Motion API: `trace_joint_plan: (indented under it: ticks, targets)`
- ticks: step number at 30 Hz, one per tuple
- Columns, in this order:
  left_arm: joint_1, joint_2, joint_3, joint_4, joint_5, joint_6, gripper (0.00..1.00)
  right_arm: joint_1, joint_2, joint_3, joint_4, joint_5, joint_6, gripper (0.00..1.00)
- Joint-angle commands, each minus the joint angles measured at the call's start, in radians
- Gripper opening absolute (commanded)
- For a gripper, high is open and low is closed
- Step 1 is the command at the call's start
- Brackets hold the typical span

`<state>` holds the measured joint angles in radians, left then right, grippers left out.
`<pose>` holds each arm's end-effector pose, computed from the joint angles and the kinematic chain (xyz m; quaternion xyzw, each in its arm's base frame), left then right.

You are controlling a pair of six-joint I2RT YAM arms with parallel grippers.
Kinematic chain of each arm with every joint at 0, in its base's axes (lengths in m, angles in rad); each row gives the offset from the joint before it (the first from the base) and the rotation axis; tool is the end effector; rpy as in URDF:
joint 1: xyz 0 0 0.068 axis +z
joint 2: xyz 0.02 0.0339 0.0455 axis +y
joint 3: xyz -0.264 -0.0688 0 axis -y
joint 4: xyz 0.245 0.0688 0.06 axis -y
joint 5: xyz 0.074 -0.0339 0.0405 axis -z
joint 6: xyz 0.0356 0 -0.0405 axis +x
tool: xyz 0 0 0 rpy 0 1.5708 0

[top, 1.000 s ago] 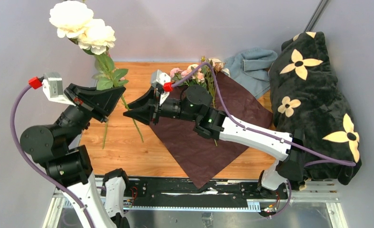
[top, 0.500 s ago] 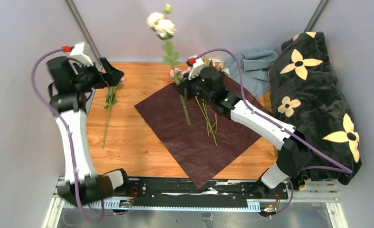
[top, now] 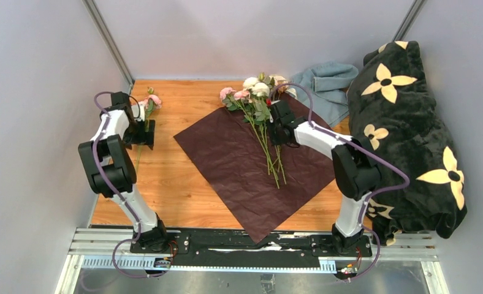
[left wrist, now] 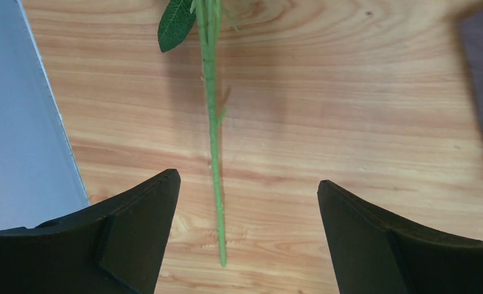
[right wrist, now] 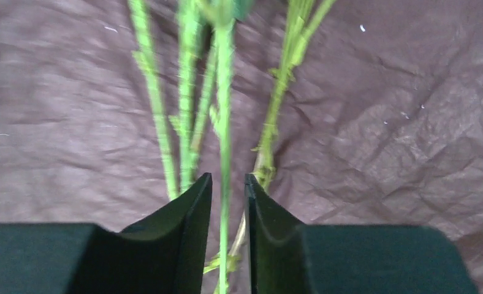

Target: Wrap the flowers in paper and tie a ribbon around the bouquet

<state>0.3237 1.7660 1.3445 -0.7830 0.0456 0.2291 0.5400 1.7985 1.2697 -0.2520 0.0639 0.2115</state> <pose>0.3404 0.1125 0.2247 -0.0423 0.9821 0.0281 0.1813 0.3436 0.2033 0.2218 -0.1387 0.9121 0.1137 0.3686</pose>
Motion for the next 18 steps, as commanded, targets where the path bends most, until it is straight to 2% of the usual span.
trace_joint_plan:
  ticks: [1, 3, 4, 6, 8, 10, 11, 12, 14, 18]
  targets:
    - [-0.008, 0.114, 0.044, 0.021, -0.104, 0.026, 0.9, -0.023, 0.056, 0.077, -0.109, 0.043, -0.036, 0.42]
    - [-0.019, 0.174, 0.071, 0.024, -0.116, 0.013, 0.85, -0.023, 0.06, 0.12, -0.177, 0.062, -0.059, 0.51]
    - [-0.025, 0.196, 0.079, 0.024, -0.113, 0.01, 0.82, -0.023, 0.048, 0.127, -0.196, 0.071, -0.069, 0.53]
    - [-0.035, 0.239, 0.098, 0.023, -0.107, 0.001, 0.72, -0.025, 0.007, 0.122, -0.21, 0.078, -0.079, 0.55]
    - [-0.047, 0.274, 0.104, 0.021, -0.106, 0.001, 0.54, -0.031, -0.049, 0.104, -0.212, 0.073, -0.085, 0.56]
    - [-0.048, 0.293, 0.104, 0.017, -0.09, 0.0, 0.27, -0.04, -0.088, 0.087, -0.217, 0.075, -0.09, 0.56]
    - [-0.048, 0.294, 0.103, 0.015, -0.087, 0.0, 0.1, -0.047, -0.103, 0.078, -0.222, 0.084, -0.091, 0.56]
    - [-0.045, 0.282, 0.102, 0.014, -0.084, -0.005, 0.0, -0.053, -0.118, 0.067, -0.229, 0.087, -0.091, 0.56]
    - [-0.034, 0.237, 0.104, 0.015, -0.055, -0.029, 0.0, -0.067, -0.142, 0.043, -0.231, 0.08, -0.089, 0.56]
    - [-0.016, 0.057, 0.122, 0.004, 0.212, -0.087, 0.0, -0.073, -0.183, 0.013, -0.222, 0.007, -0.096, 0.56]
